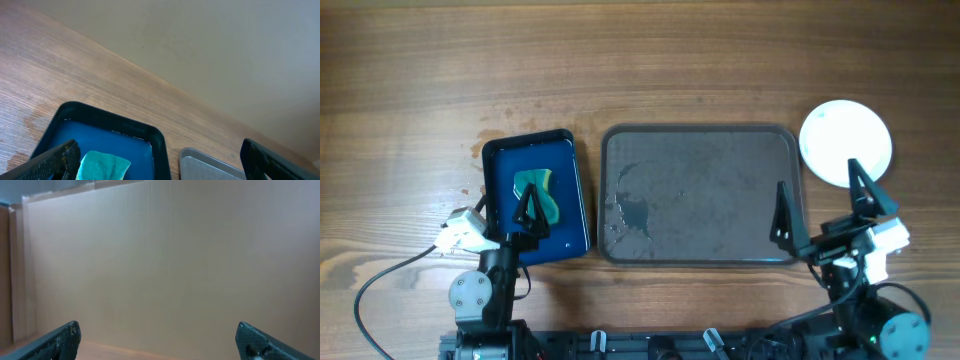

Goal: Clean dirty plates on tray and stack at the side

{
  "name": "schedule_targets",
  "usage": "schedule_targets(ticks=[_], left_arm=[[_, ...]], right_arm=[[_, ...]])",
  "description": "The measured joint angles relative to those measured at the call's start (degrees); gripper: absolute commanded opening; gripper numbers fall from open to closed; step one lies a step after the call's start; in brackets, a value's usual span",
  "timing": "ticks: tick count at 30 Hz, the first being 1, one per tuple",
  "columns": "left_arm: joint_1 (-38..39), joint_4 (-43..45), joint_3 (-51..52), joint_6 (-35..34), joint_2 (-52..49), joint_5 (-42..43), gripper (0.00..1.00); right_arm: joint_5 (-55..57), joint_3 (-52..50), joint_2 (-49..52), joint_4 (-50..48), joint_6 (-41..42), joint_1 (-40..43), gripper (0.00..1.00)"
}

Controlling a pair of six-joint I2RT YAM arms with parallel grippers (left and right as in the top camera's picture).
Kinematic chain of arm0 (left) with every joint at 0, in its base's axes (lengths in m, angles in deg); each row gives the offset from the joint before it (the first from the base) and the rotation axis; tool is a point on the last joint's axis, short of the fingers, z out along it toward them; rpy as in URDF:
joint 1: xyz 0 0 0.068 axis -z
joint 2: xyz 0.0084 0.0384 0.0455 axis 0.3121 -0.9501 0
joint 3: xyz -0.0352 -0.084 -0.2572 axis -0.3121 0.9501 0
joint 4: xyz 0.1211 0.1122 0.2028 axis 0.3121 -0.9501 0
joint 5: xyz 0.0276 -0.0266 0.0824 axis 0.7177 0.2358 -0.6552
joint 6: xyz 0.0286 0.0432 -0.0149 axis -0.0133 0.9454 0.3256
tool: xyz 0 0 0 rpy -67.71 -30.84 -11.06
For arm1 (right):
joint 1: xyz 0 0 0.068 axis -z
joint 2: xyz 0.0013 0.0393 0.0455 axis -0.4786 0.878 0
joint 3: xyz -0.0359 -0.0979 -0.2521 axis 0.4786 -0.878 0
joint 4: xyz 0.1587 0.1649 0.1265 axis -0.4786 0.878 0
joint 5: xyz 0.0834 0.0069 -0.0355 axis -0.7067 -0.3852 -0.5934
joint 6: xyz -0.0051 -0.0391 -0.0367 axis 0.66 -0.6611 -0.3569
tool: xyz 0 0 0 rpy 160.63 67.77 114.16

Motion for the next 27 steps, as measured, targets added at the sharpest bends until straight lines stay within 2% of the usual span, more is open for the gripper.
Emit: schedule_targets(ticks=[3, 8, 17, 23, 27], left_arm=[[0.0, 0.02, 0.0, 0.0, 0.0, 0.0, 1.0], [0.0, 0.02, 0.0, 0.0, 0.0, 0.0, 1.0], [0.0, 0.02, 0.0, 0.0, -0.02, 0.0, 1.0], [0.0, 0.02, 0.0, 0.0, 0.0, 0.0, 1.0], [0.0, 0.02, 0.0, 0.0, 0.0, 0.0, 1.0]], right_arm=[[-0.02, -3.67, -3.39, -1.7, 0.48, 0.02, 1.0], [0.0, -6.62, -3.52, -2.8, 2.25, 0.5, 1.0], [0.0, -14.6, -3.58, -7.52, 13.16, 6.03, 1.0], [-0.02, -15.45, -3.58, -5.75, 16.35, 9.31, 1.0], [-0.02, -15.5, -3.69, 2.21, 15.54, 10.1, 1.0]])
